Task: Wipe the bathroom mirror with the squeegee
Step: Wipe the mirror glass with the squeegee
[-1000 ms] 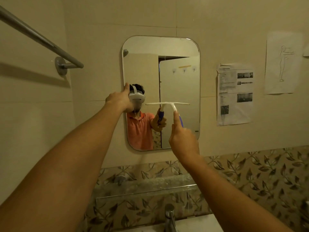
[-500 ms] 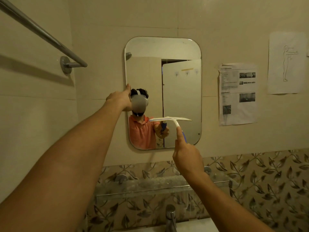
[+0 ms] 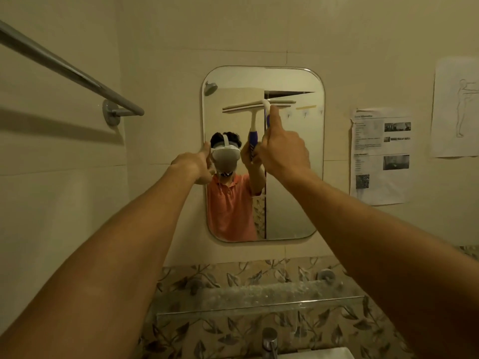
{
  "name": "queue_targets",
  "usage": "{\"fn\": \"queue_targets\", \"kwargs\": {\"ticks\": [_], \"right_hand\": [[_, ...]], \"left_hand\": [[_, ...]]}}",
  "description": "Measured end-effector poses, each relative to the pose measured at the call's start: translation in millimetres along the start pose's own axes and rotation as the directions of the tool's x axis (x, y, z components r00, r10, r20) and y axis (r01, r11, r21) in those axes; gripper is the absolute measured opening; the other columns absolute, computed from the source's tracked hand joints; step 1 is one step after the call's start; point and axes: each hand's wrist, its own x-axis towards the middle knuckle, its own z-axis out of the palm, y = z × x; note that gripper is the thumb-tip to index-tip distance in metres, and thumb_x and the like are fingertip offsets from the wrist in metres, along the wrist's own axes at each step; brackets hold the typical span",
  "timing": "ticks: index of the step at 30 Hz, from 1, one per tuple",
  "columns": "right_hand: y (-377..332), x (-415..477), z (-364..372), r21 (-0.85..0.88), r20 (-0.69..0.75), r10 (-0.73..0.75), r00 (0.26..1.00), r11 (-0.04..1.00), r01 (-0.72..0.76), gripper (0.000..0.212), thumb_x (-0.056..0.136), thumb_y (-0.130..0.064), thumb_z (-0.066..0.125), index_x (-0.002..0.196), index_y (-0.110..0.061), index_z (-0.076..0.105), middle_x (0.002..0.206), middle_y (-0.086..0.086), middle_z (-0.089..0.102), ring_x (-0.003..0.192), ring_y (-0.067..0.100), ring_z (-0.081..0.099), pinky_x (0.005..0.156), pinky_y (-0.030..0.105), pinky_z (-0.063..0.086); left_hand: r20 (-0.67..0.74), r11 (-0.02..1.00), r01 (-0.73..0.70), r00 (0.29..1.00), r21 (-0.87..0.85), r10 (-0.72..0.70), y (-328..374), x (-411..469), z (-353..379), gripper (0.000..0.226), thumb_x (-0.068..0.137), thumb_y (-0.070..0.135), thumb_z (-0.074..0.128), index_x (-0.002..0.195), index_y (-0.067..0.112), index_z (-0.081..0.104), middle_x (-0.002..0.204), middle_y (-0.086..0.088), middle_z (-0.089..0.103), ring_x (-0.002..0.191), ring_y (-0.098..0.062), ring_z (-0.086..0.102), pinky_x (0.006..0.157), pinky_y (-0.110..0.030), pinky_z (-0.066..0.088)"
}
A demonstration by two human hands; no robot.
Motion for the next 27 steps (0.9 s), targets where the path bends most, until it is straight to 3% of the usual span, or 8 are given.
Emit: {"fn": "queue_targets", "kwargs": {"ticks": [5,11,16,18,23,25,27], "right_hand": [[-12,20,5,-0.096,0.033,-0.010,0.999,0.995,0.013,0.073,0.105,-0.020,0.047,0.159,-0.035,0.000,0.081,0.010,0.060,0.064,0.025,0.063,0.063,0.046,0.062],[-17,16,12,-0.105,0.056,0.018,0.998,0.994,-0.012,0.086,0.101,-0.017,0.054,0.161,-0.033,-0.006,0.085,0.010,0.058,0.063,0.019,0.058,0.064,0.040,0.061],[-20,1,17,-0.122,0.083,0.041,0.996,0.992,-0.030,0.082,0.103,-0.017,0.049,0.162,-0.031,-0.006,0.073,0.003,0.046,0.063,0.019,0.055,0.062,0.039,0.057],[-18,-11,21,-0.137,0.103,0.051,0.993,0.990,-0.037,0.082,0.103,-0.017,0.050,0.163,-0.030,-0.005,0.074,0.004,0.047,0.061,0.017,0.053,0.058,0.035,0.051],[-12,-49,36,-0.155,0.125,0.046,0.991,0.988,-0.026,0.080,0.104,-0.021,0.049,0.163,-0.029,-0.005,0.075,0.005,0.047,0.057,0.014,0.048,0.045,0.025,0.031],[-10,-64,42,-0.164,0.133,0.045,0.990,0.986,-0.023,0.076,0.105,-0.022,0.045,0.162,-0.030,-0.005,0.073,0.004,0.045,0.056,0.015,0.048,0.043,0.027,0.030],[-9,-78,48,-0.173,0.140,0.046,0.989,0.985,-0.022,0.075,0.106,-0.022,0.042,0.163,-0.030,-0.006,0.073,0.005,0.047,0.056,0.016,0.049,0.044,0.029,0.035]], "left_hand": [[0.009,0.999,-0.022,1.000,-0.036,0.022,-3,1,1,0.100,0.087,0.027,0.060,0.157,0.038,-0.012,0.103,-0.012,0.058,0.086,-0.028,0.059,0.079,-0.040,0.056],[-0.012,0.997,-0.012,1.000,-0.081,0.011,-3,-7,-4,0.097,0.089,0.025,0.060,0.158,0.035,-0.008,0.097,-0.010,0.055,0.078,-0.024,0.054,0.069,-0.037,0.049],[-0.023,0.996,0.027,0.999,-0.081,-0.028,-1,-15,-1,0.090,0.095,0.026,0.056,0.158,0.036,-0.007,0.127,-0.019,0.055,0.092,-0.029,0.053,0.080,-0.040,0.053],[-0.026,0.996,0.051,0.998,-0.074,-0.053,0,-17,2,0.091,0.094,0.024,0.057,0.158,0.039,-0.006,0.130,-0.019,0.053,0.101,-0.033,0.056,0.084,-0.041,0.053],[-0.077,0.998,0.023,0.997,-0.063,-0.028,-3,-13,14,0.084,0.096,0.027,0.054,0.159,0.035,-0.001,0.127,-0.019,0.058,0.106,-0.035,0.058,0.076,-0.039,0.048],[-0.095,0.998,0.012,0.995,-0.068,-0.018,-5,-12,18,0.080,0.097,0.032,0.053,0.159,0.034,0.001,0.127,-0.017,0.059,0.105,-0.035,0.058,0.076,-0.039,0.047],[-0.094,0.997,0.011,0.995,-0.082,-0.019,-6,-15,19,0.077,0.099,0.030,0.050,0.159,0.034,0.002,0.135,-0.017,0.054,0.116,-0.036,0.055,0.085,-0.042,0.048]]}}
